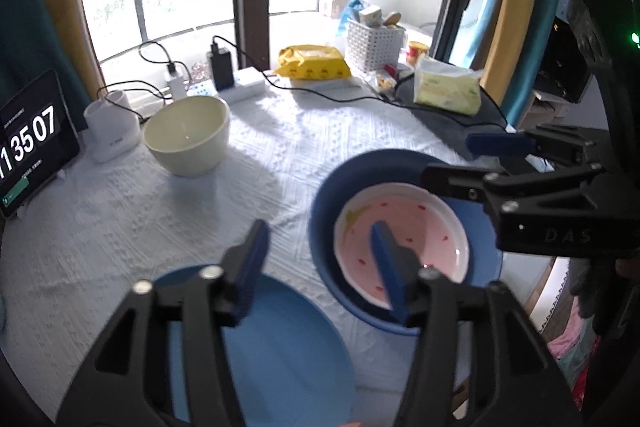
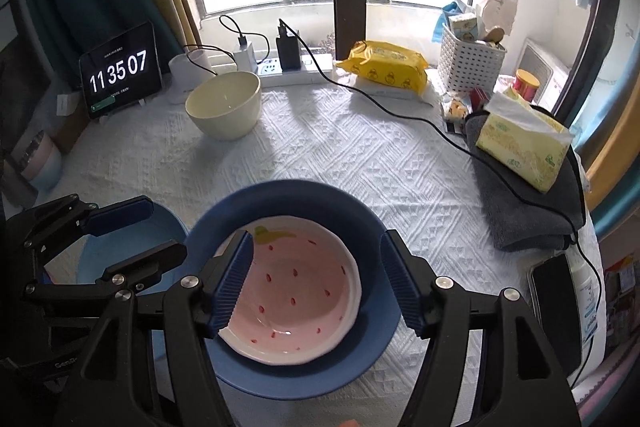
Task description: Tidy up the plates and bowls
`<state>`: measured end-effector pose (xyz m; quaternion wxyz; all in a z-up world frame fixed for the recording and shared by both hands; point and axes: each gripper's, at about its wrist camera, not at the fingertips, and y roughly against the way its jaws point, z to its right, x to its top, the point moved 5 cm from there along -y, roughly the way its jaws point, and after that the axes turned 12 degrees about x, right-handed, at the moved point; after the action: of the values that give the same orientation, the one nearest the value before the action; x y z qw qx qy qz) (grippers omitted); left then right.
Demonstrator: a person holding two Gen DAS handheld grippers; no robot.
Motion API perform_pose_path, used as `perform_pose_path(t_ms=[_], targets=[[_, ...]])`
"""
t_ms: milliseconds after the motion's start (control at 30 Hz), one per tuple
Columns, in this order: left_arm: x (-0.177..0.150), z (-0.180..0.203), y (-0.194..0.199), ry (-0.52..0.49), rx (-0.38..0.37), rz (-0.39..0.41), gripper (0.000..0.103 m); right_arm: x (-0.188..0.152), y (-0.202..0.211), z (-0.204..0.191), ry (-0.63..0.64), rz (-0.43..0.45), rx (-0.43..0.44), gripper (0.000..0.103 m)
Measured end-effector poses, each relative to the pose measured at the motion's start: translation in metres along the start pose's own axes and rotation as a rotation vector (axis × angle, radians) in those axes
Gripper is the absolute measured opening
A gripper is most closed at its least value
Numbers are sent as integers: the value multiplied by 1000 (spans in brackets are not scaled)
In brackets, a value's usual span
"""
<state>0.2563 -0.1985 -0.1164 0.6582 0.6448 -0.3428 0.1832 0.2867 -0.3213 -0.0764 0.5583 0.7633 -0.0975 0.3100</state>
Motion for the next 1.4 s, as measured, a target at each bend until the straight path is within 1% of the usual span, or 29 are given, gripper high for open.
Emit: perform_pose_path(t_ms=[300, 667, 933, 1400], targets=[[14, -32, 1, 51, 14, 25, 67, 20, -7, -17, 34, 11, 9, 69], [21, -70, -10, 107, 37, 16, 67, 45, -26, -31, 63, 9, 31, 69], [27, -95, -25, 146, 53, 7, 67, 62, -47, -42, 88, -9, 49, 69], [39, -133, -55, 196, 80, -12, 67, 89, -80, -54, 109, -18, 77, 69]])
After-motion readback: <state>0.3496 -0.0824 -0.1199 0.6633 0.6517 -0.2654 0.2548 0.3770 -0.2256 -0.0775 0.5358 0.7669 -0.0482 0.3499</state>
